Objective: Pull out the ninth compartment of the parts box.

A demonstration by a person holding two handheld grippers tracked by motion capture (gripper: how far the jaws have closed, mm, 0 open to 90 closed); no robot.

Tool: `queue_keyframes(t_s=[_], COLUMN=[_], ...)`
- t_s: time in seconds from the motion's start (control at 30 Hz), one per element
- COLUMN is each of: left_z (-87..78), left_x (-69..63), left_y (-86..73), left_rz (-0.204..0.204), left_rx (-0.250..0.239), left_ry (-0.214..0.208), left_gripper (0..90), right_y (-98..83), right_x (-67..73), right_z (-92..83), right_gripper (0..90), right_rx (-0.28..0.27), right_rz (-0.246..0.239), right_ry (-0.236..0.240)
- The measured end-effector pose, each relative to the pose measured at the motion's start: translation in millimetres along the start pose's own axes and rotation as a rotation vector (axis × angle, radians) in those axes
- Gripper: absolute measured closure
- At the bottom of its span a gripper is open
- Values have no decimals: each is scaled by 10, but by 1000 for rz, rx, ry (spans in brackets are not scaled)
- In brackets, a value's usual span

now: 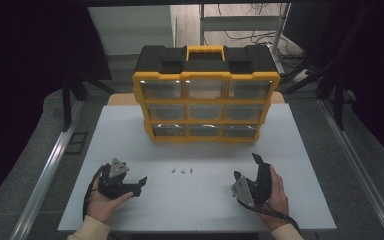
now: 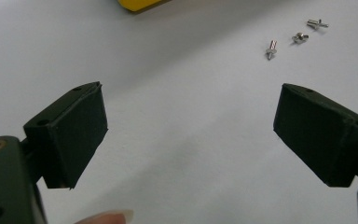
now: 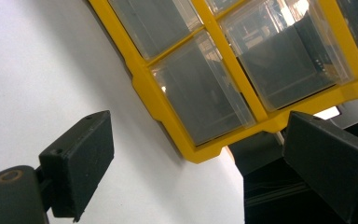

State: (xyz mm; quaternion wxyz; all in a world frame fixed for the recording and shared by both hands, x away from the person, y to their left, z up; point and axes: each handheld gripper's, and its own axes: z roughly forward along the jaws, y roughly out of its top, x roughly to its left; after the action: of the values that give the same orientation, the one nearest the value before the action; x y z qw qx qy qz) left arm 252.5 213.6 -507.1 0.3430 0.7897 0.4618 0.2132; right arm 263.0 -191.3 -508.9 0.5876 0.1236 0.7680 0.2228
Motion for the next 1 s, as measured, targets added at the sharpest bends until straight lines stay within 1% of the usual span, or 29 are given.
queue_keyframes(t_s=[0.23, 0.3, 0.43, 0.57, 0.73, 1.0], left_z=[3, 3, 3, 5, 4, 2], left_x=[-2, -2, -2, -5, -2, -3], left_y=[0, 0, 0, 1, 1, 0], left_rz=[1, 1, 2, 2, 2, 2], left_rx=[1, 1, 1, 2, 3, 2], left_ry=[1, 1, 2, 2, 2, 3], left_gripper=[100, 100, 100, 100, 100, 100], right_y=[2, 1, -2, 0, 2, -7], right_x=[-2, 5, 0, 2, 14, 25], right_z=[-2, -1, 3, 9, 14, 27], right_gripper=[92, 93, 93, 95, 96, 96], right_rx=[0, -3, -6, -6, -8, -8], right_rz=[-37, -37, -44, -55, -84, -117], right_ry=[-7, -22, -30, -31, -34, -35])
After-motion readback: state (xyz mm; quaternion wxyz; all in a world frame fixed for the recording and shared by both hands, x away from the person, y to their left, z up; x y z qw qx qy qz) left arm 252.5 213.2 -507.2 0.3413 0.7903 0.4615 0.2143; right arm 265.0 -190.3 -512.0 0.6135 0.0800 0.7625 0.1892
